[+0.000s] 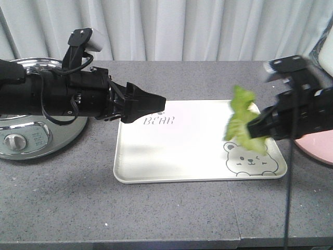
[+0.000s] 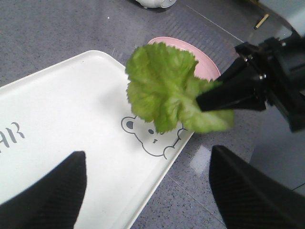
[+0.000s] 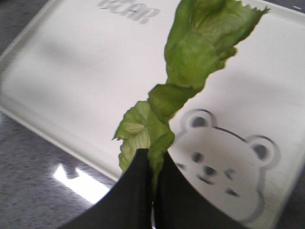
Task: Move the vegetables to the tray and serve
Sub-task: 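Carry the lettuce with the right gripper onto the pink plate and release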
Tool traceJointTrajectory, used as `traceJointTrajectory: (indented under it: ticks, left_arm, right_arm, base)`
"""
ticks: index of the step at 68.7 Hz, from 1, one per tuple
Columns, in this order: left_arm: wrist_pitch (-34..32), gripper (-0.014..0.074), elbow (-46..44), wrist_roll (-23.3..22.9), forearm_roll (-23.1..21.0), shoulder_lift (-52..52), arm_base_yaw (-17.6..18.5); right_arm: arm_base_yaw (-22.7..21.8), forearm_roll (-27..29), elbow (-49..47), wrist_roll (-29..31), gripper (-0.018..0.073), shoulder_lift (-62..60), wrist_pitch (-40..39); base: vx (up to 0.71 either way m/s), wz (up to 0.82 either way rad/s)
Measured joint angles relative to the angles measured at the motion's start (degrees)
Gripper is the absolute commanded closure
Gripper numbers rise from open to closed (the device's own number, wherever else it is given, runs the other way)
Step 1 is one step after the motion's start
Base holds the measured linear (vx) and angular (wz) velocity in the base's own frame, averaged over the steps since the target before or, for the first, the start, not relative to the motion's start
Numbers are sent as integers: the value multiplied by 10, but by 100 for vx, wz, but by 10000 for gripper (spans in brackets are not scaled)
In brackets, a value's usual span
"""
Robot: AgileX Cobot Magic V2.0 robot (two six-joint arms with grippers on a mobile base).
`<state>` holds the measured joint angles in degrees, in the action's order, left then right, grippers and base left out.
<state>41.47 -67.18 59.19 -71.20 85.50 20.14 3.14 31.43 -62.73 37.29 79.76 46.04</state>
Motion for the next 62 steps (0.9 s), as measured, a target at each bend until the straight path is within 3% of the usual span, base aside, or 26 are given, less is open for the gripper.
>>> traceJointTrajectory:
  ticks: [9, 18, 31, 62]
  left_arm:
    - [0, 73, 0, 0, 0, 0, 0]
    - [0, 73, 0, 0, 0, 0, 0]
    - [0, 73, 0, 0, 0, 0, 0]
    - [0, 73, 0, 0, 0, 0, 0]
  right_arm:
    - [-89, -81, -36, -75, 568, 0, 33]
    - [-134, -152, -65, -119, 568, 0, 50]
    - [-160, -215, -91, -171, 566, 30, 61]
    - [-189, -263, -151, -197, 549, 162, 60]
  base:
    - [0, 0]
    - [0, 0]
    - [0, 0]
    - [0, 0]
